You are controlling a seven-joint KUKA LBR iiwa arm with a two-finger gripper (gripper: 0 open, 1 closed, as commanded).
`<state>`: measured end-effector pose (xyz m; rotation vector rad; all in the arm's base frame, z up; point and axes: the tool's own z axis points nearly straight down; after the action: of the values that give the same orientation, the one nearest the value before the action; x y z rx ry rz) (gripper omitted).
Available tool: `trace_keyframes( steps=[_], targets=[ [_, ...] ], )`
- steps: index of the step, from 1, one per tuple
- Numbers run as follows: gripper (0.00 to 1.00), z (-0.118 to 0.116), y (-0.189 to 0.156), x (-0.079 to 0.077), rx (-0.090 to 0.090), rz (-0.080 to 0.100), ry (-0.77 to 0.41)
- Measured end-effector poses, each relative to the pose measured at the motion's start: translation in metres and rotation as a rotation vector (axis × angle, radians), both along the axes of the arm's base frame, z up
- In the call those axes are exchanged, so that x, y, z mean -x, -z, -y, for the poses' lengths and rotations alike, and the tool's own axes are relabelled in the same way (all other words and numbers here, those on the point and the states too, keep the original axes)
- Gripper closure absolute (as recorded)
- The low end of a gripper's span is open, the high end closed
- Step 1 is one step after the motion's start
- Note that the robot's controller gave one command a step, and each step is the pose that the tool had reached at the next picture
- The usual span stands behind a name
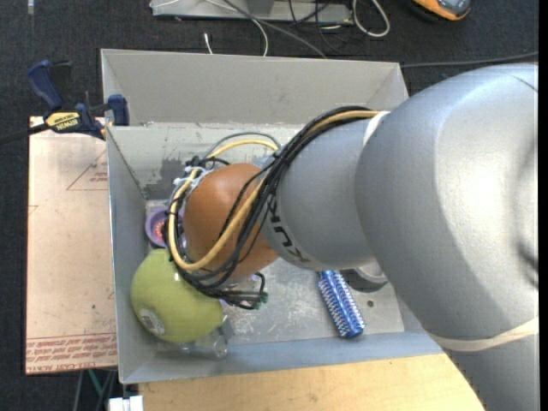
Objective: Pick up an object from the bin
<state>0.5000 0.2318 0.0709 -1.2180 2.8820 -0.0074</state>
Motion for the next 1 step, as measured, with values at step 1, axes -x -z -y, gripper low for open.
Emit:
trace_keyframes(
  steps=[1],
  targets=[
    [1.0,-0.0041,-0.0005,0.0,-0.009,0.005,-0.001]
  ],
)
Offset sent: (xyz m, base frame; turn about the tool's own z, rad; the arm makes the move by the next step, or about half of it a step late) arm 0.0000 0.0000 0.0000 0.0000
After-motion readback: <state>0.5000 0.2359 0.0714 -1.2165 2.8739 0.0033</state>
